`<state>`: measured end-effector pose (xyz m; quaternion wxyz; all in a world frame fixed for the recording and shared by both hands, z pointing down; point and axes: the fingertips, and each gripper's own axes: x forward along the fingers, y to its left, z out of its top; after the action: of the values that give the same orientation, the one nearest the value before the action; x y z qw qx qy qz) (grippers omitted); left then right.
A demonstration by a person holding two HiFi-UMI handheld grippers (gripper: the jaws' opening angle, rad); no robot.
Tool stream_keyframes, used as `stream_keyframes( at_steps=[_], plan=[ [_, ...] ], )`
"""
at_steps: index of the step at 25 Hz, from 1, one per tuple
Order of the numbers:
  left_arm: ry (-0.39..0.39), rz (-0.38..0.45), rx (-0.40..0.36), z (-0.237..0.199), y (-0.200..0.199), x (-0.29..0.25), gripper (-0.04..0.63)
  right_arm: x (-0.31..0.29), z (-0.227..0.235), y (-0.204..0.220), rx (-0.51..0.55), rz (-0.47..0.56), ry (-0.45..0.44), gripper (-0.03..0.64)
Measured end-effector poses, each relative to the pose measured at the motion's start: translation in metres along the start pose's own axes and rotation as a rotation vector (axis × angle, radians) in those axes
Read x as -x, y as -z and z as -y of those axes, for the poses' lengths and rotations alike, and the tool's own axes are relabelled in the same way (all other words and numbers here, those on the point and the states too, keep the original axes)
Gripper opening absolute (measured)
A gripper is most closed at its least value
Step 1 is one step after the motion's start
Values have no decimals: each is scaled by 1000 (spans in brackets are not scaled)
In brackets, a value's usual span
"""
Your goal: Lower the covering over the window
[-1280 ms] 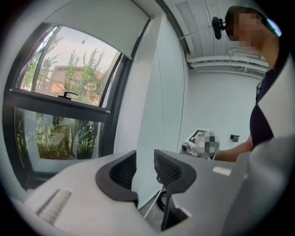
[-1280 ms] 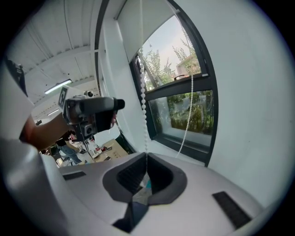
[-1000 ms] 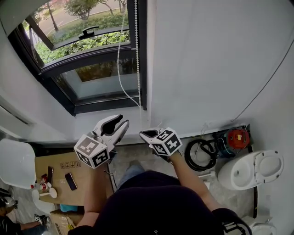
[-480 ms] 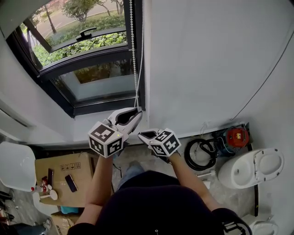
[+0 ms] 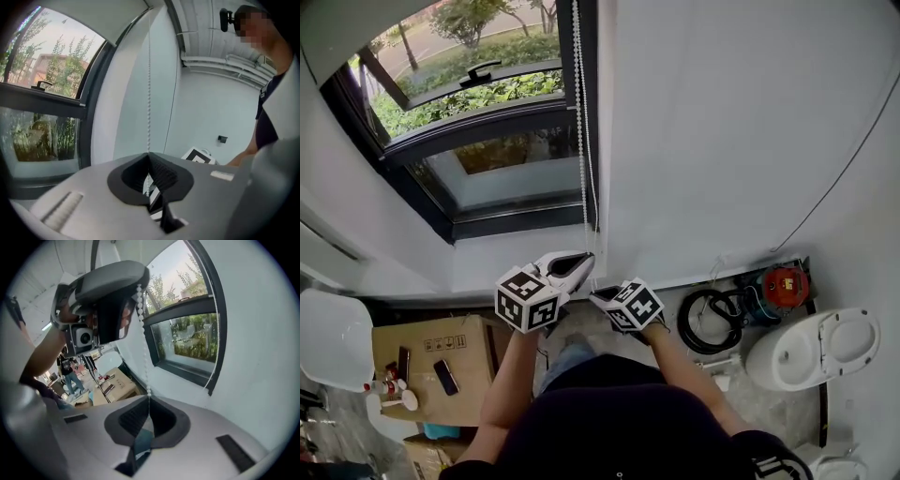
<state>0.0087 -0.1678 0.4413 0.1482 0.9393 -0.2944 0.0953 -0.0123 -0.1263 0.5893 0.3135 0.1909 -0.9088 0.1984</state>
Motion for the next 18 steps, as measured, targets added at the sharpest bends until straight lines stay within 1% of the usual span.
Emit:
stream_keyframes(
  at_steps=[4, 8, 14, 18],
  plan=[
    [8, -1, 61, 0, 17, 3, 14, -6, -1, 15, 14, -62, 0, 17],
    [11, 31, 120, -6, 20, 8, 12, -10, -5, 14, 13, -69, -18, 17],
    [13, 40, 156, -9, 22, 16, 12, -8, -6, 14, 23, -77, -12, 17],
    [2, 34, 153, -10, 23, 21, 12, -3, -4, 11, 21, -62, 1, 17]
  ],
)
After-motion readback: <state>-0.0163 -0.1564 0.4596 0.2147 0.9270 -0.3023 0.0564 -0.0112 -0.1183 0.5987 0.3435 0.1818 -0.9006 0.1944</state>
